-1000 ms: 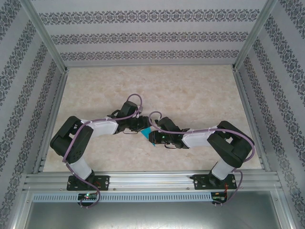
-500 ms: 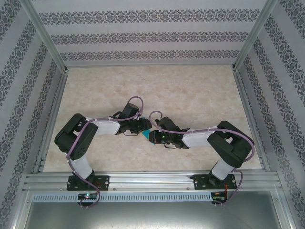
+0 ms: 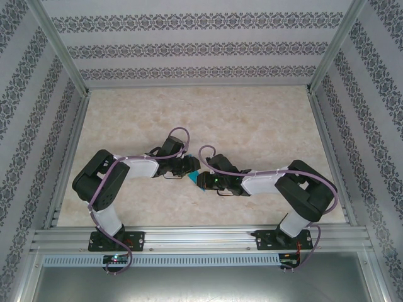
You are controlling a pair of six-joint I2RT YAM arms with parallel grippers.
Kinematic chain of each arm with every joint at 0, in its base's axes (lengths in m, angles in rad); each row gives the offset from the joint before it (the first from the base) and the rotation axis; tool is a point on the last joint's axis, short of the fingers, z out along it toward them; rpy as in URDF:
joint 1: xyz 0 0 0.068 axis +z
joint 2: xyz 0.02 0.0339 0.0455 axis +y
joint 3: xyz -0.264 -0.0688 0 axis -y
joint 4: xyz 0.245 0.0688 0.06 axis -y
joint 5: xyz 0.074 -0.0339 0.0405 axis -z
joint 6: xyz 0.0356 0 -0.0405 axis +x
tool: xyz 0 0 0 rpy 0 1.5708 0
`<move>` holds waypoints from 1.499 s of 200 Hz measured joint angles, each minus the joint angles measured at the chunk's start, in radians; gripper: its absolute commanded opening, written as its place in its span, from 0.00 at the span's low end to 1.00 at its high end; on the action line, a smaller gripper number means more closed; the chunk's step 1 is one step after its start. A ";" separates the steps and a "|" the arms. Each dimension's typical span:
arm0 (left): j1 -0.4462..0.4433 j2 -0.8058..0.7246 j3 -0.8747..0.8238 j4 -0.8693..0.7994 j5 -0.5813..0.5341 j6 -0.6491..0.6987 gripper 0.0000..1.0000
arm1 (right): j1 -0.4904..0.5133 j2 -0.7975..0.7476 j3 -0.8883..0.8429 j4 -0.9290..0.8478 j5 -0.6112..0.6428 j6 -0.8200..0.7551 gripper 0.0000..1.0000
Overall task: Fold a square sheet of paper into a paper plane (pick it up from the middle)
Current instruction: Fold the wing for the fifth time at the center of the table.
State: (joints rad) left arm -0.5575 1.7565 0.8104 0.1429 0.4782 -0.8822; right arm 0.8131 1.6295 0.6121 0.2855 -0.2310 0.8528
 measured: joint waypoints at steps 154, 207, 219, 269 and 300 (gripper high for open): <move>-0.004 0.001 0.013 -0.027 -0.003 0.008 0.41 | -0.019 -0.119 -0.052 -0.043 -0.047 0.065 0.30; -0.004 0.001 0.013 -0.028 -0.003 0.012 0.41 | -0.046 -0.084 0.003 -0.072 -0.055 0.060 0.20; -0.004 0.001 0.013 -0.028 -0.003 0.012 0.41 | -0.050 -0.056 0.011 -0.068 -0.066 0.062 0.18; -0.004 0.001 0.013 -0.029 -0.003 0.012 0.41 | -0.052 -0.005 0.013 -0.061 -0.094 0.066 0.09; -0.004 0.001 0.013 -0.030 -0.003 0.012 0.41 | -0.052 0.008 0.011 -0.054 -0.101 0.066 0.08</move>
State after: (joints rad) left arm -0.5613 1.7573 0.8234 0.1131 0.4751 -0.8700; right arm 0.7609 1.6375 0.6228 0.2317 -0.3317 0.9188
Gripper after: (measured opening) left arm 0.409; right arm 0.083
